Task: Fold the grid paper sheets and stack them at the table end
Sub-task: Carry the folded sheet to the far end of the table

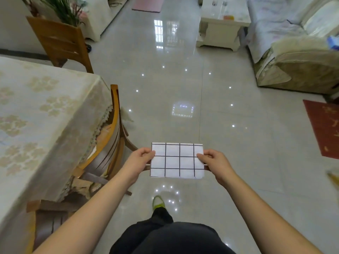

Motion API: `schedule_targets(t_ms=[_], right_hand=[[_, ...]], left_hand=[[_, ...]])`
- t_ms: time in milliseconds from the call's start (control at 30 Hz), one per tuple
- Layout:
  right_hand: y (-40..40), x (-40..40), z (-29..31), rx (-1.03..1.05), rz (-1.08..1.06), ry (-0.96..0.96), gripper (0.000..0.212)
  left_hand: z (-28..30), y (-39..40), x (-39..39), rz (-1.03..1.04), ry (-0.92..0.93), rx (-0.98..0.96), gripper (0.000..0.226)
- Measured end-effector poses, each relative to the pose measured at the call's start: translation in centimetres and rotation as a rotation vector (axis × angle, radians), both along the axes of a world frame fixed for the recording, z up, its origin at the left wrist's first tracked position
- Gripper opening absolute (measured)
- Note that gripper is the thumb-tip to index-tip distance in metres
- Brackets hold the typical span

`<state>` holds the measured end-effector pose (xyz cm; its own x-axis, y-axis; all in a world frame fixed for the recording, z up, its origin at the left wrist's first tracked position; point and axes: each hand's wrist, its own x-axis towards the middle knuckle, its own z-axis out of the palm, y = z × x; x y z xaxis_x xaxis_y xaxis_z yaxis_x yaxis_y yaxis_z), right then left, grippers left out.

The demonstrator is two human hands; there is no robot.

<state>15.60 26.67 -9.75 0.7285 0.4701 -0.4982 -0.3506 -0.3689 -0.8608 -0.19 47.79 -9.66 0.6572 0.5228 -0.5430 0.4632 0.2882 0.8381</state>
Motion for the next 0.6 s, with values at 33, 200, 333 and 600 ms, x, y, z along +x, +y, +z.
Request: schedule_targets(t_ms=[33, 200, 333, 600], right_hand=[[0.5, 0.6, 0.0, -0.007, 0.014, 0.003, 0.008], [4.7, 4.1, 0.4, -0.019, 0.019, 0.032, 0.009], [7.6, 6.4, 0.4, -0.007, -0.008, 0.053, 0.011], [11.5, 13.3, -0.6, -0.011, -0.015, 0.050, 0.010]], left_hand=[[-0.1, 0.5, 0.5, -0.004, -0.010, -0.005, 0.014], [-0.3, 4.6, 4.0, 0.019, 0.003, -0.008, 0.013], [-0.2, 6.7, 6.6, 0.034, 0.030, -0.012, 0.013], [-0.6, 9.7, 13.1, 0.077, 0.053, -0.032, 0.014]])
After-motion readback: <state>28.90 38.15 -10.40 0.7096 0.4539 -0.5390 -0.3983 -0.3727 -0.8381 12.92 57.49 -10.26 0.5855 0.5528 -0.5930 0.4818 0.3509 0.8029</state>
